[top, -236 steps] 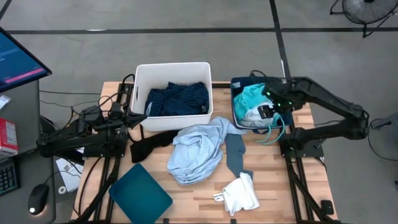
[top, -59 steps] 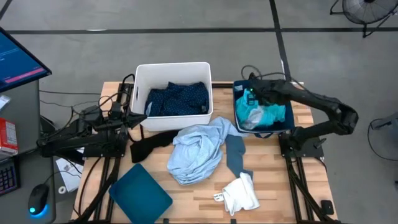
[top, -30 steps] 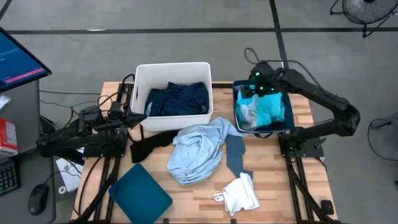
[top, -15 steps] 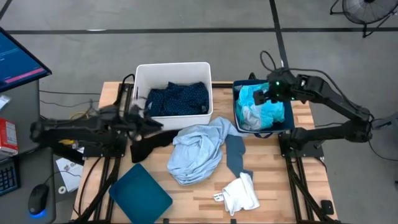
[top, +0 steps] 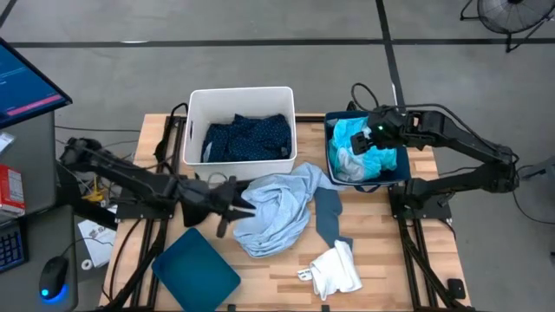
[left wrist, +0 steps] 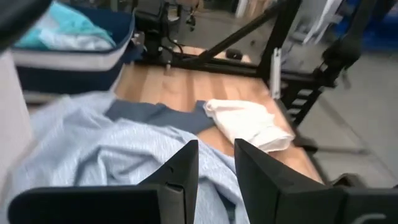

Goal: Pick & Place Cloths
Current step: Put the white patterned shirt into the white bin

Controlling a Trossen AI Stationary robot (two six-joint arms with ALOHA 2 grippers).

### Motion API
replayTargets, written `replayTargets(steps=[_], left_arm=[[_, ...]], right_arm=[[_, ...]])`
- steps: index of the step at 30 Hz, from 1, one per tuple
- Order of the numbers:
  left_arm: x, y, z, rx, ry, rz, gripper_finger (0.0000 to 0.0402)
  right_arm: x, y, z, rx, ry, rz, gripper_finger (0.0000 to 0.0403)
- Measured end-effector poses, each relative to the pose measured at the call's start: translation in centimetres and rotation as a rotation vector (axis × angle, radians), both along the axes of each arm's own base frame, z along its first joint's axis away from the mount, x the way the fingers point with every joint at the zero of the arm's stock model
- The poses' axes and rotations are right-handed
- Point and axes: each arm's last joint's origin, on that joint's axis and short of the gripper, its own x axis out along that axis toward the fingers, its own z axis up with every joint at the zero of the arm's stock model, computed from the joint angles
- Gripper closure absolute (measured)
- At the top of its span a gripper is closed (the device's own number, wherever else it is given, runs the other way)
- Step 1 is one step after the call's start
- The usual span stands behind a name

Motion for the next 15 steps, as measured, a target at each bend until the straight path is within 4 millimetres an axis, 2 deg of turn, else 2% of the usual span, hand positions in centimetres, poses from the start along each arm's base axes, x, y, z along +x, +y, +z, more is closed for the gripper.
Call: replayTargets(steps=[4,7,10,15], left_arm=[[1.3,-2.0,2.0,0.141,0.025,-0.022,0.0313],[2.0,-2.8,2.8,0.15,0.012,-0.055,0.0302],[2.4,-3.1,2.4,0.109,0.039,-0.077,0.0276],[3.2,-3.5,0.9,0.121,0.095,-0.099,0.0208]], right_arm=[[-0.1,0.0,0.0,-0.009,0.008,0.018,0.0112],[-0.1,0.0,0.0,-0.01,0.014,0.025,0.0112],[0.0,0.3,0.0,-0.017,0.025,0.057,0.0112],[0.2,0.9,0.0,-0.022,0.032,0.106,0.0112]])
